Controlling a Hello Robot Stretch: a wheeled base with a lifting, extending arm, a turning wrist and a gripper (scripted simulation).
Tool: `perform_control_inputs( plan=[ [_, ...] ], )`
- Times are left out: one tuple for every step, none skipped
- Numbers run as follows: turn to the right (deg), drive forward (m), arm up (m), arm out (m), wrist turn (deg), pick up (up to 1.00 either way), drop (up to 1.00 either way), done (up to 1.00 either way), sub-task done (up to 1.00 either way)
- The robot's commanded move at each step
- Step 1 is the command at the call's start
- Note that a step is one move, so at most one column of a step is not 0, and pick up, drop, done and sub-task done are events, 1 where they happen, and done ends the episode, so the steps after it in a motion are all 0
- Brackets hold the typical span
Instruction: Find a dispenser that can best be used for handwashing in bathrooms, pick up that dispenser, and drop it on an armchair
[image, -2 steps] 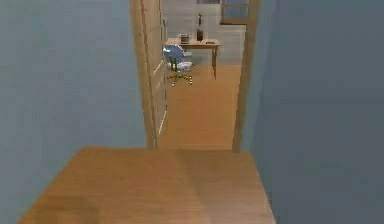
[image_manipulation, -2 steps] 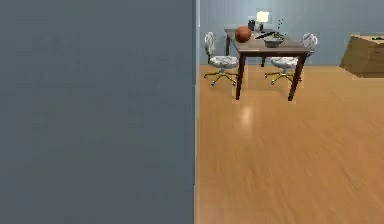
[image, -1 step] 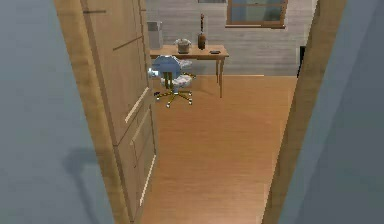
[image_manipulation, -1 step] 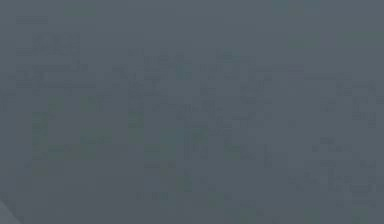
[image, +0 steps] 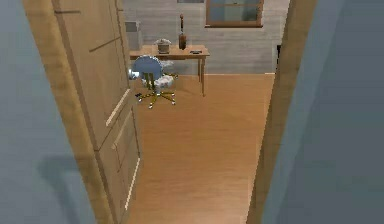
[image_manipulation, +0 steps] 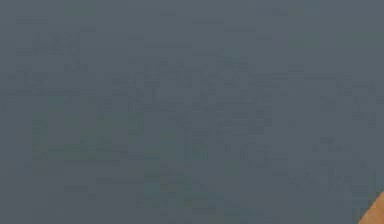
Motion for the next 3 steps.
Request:
perform_control_inputs(
  plan=[
    [0.0,0.50,0.00,0.00,0.0,0.00,0.00,0.00,0.00],
    [0.0,0.55,0.00,0.00,0.0,0.00,0.00,0.00,0.00],
    [39.0,0.00,0.00,0.00,0.0,0.00,0.00,0.00,0.00]
  ],
)
